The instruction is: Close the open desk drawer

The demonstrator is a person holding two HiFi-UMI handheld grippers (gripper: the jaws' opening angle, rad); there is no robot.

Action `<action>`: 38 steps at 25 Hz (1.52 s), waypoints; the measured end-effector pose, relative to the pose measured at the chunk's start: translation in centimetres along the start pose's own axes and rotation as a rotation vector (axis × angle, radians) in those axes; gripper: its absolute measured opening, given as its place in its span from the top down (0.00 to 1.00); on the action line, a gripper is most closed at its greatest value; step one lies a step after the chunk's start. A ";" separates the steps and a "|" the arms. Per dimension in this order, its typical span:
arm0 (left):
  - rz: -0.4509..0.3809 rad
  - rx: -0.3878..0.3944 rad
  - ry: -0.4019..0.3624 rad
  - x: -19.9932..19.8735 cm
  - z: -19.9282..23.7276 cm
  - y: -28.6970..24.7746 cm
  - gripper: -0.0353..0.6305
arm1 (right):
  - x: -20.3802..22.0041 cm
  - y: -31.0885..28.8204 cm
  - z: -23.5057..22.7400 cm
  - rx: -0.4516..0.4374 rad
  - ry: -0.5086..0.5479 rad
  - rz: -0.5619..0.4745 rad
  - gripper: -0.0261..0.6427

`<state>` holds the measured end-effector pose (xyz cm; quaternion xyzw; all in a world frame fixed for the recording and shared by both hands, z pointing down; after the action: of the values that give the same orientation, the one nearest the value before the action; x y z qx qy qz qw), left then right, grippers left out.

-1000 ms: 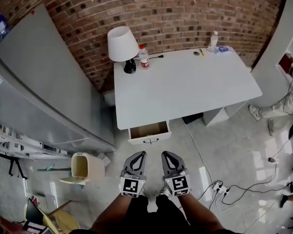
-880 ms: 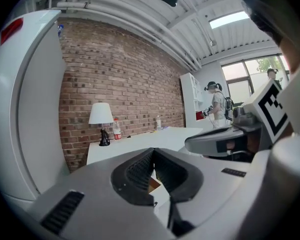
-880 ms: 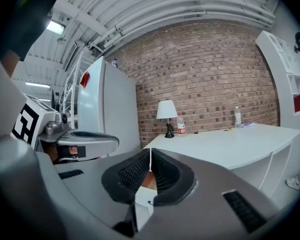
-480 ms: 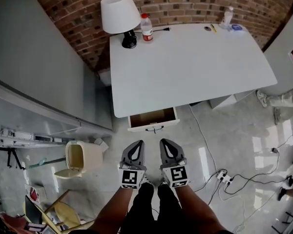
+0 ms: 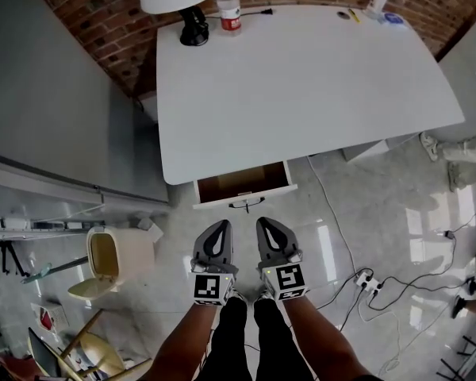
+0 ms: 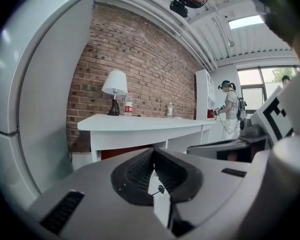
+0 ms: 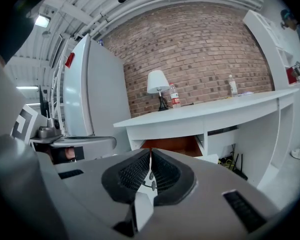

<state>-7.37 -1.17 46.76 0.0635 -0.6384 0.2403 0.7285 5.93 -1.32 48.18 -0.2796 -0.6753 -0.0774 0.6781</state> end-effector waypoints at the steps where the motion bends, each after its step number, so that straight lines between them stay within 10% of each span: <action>1: -0.001 0.008 -0.005 0.6 0.1 -0.3 0.94 | 0.8 -0.5 -0.2 -0.002 0.000 0.006 0.92; 17: 0.027 0.014 0.019 7.8 2.1 -1.8 0.94 | 9.0 -5.1 -1.3 -0.012 -0.245 0.057 0.91; 27: 0.039 0.028 0.020 8.9 2.2 -2.6 0.94 | 12.8 -6.7 -3.3 0.006 -0.833 0.036 0.79; 38: 0.040 0.039 -0.013 9.2 2.8 -3.2 0.94 | 14.1 -8.8 -4.1 -0.075 -1.172 -0.053 0.76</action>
<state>-7.91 -2.63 56.81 0.0667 -0.6393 0.2669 0.7180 6.37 -6.73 64.42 -0.2828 -0.9411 0.0494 0.1789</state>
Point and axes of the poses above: the fingertips, and each gripper's own axes: y backward along the fingers, z to its left, x out of its underside, the point moved 6 cm from there along y, backward along the fingers, and after that the axes turned 7 degrees about y, right-handed, at the moved point
